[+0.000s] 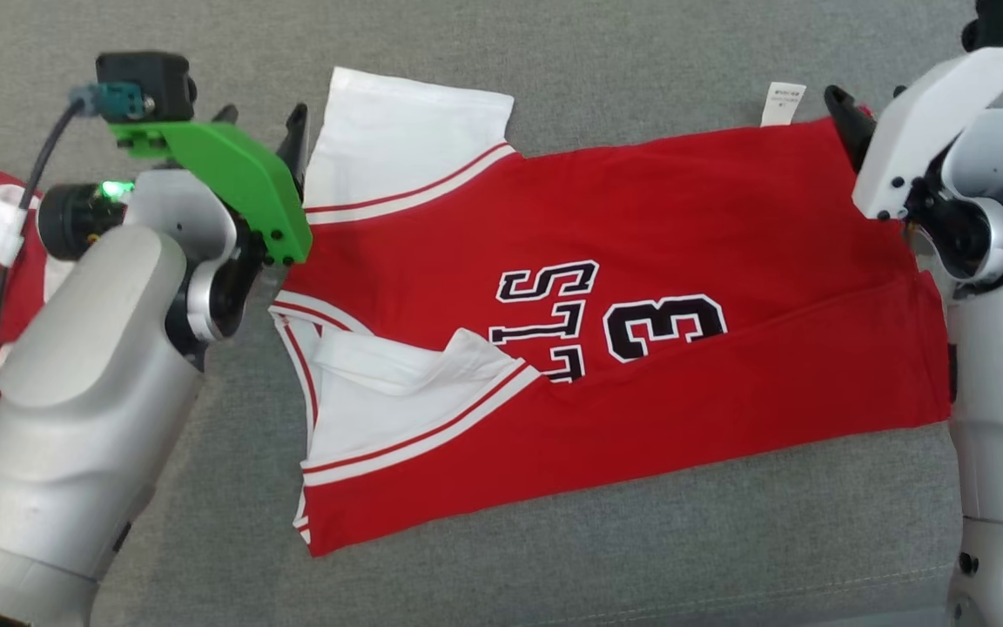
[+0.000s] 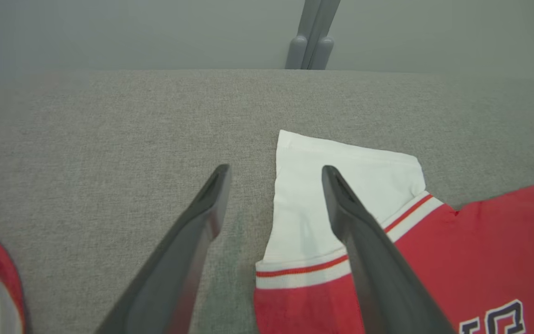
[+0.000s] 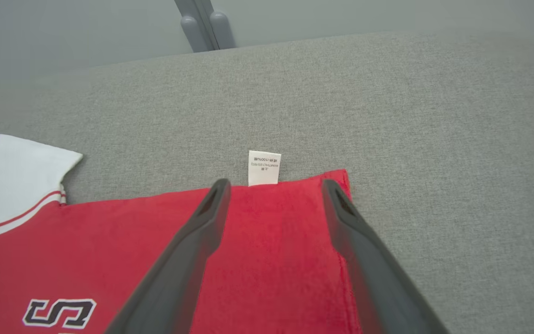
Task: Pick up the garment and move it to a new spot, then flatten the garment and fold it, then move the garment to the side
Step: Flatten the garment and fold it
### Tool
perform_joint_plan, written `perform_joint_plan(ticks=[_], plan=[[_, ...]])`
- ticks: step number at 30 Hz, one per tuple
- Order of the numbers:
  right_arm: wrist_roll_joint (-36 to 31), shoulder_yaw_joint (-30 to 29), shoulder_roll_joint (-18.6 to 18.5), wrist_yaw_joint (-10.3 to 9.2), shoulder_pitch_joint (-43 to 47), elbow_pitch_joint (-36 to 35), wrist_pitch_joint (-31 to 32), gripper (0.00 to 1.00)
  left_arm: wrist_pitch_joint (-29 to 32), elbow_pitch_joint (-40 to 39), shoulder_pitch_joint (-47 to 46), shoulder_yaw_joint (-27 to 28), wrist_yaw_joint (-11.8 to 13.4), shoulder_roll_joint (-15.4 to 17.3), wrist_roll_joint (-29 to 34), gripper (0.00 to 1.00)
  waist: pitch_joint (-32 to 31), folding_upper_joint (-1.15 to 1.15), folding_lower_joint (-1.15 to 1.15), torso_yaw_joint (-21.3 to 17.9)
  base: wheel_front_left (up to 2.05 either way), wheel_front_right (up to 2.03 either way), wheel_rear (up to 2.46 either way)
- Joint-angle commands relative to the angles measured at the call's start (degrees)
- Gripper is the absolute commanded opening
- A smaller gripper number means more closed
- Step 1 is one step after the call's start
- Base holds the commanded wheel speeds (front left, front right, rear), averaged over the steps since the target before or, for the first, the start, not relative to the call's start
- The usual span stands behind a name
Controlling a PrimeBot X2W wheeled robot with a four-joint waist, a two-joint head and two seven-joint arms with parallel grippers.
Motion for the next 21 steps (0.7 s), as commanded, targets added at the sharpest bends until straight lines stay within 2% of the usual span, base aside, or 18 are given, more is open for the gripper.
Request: perform_joint_plan(ticks=[1,8,12,17,21], plan=[[0.8,1.1,0.2,-0.04,-1.6,0.9,-0.6,1.00,0.9,1.7,-1.9,-0.3,-0.5,-0.4,0.3,1.00,5.9,0.00,0.00,-4.1,0.00,0.00,0.00],[2.4,5.8,-0.8,-0.05,-6.3,3.3,-2.5,1.00,3.4,8.6,-9.7,-1.8,-0.7,-0.7,2.7,1.00,10.7,0.00,0.00,-7.1,0.00,0.00,0.00],[3.2,7.1,-2.0,-0.05,-6.7,3.2,-3.5,1.00,3.7,11.3,-11.0,-1.9,0.6,-1.7,2.9,1.00,12.0,0.00,0.00,-7.4,0.00,0.00,0.00],[4.1,7.9,-3.7,-0.05,-6.8,2.3,-3.7,1.00,3.6,13.8,-11.1,-2.1,0.8,-2.2,2.8,1.00,12.8,0.00,0.00,-7.5,0.00,0.00,0.00],[4.6,8.3,-4.2,-0.05,-6.4,1.4,-3.6,1.00,6.8,15.8,-10.7,-2.7,0.2,-2.9,1.6,1.00,13.1,0.00,0.00,-7.6,0.00,0.00,0.00]])
